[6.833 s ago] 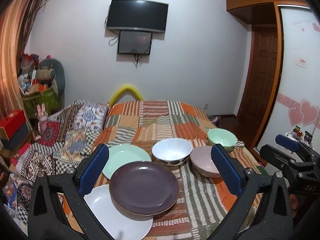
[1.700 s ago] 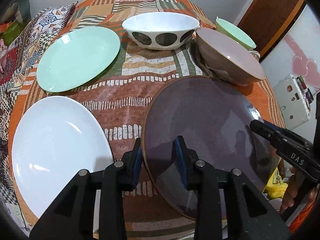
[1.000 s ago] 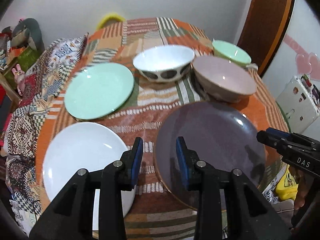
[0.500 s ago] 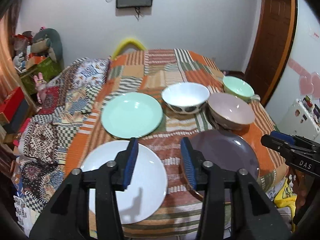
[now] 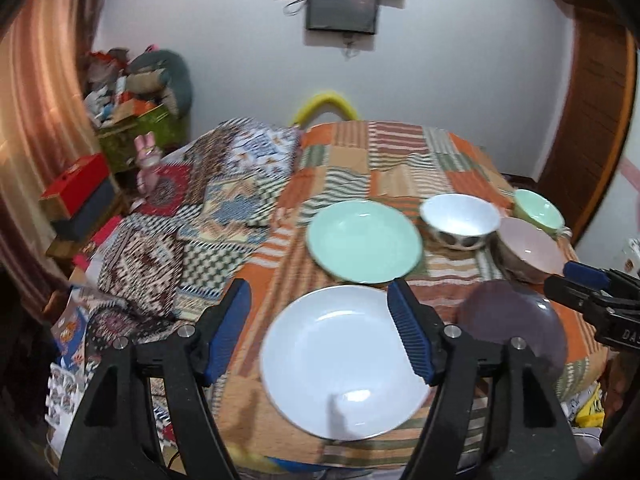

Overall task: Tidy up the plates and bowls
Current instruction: 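Open both grippers and move them to the white plate rim, then grasp the white plate rim with both grippers and lift it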

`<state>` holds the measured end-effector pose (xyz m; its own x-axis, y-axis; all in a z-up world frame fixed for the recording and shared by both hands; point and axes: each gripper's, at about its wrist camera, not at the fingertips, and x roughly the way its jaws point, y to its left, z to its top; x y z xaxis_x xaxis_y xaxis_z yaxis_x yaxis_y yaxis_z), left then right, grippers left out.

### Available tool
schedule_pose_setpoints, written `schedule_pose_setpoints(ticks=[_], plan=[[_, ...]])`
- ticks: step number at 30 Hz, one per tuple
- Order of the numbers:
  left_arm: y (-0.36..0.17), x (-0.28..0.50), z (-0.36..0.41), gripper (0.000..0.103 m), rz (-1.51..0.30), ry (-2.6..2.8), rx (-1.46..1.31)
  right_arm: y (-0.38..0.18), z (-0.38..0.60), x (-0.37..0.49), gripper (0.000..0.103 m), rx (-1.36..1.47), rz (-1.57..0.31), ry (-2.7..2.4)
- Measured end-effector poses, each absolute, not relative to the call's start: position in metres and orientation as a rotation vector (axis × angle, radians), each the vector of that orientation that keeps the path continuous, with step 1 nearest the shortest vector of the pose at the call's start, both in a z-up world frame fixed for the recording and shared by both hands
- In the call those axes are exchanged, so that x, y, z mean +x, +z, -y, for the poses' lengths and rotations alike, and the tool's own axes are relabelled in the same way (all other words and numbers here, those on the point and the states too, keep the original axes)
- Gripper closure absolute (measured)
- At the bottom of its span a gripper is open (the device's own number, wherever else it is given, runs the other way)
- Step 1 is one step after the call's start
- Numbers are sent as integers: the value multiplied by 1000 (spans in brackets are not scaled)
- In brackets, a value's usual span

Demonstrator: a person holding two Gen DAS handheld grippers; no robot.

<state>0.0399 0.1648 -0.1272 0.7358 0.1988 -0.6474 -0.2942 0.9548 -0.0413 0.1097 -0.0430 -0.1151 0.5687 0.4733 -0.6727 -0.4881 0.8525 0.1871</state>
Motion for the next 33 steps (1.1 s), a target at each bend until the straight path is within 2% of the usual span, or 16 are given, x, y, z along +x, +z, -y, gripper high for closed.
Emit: schedule_pose_setpoints(ticks=[14, 22, 31, 33], plan=[[-210, 44, -231, 32, -883, 333, -276, -168, -25, 131, 32, -83, -948, 638], [-253, 53, -238, 32, -979, 291, -346, -197, -46, 143, 32, -119, -1046, 648], [-275, 56, -240, 32, -1024, 248, -376, -220, -57, 151, 32, -137, -1122, 648], [-278, 56, -240, 33, -1029, 235, -383, -224, -57, 155, 36, -126, -1136, 635]])
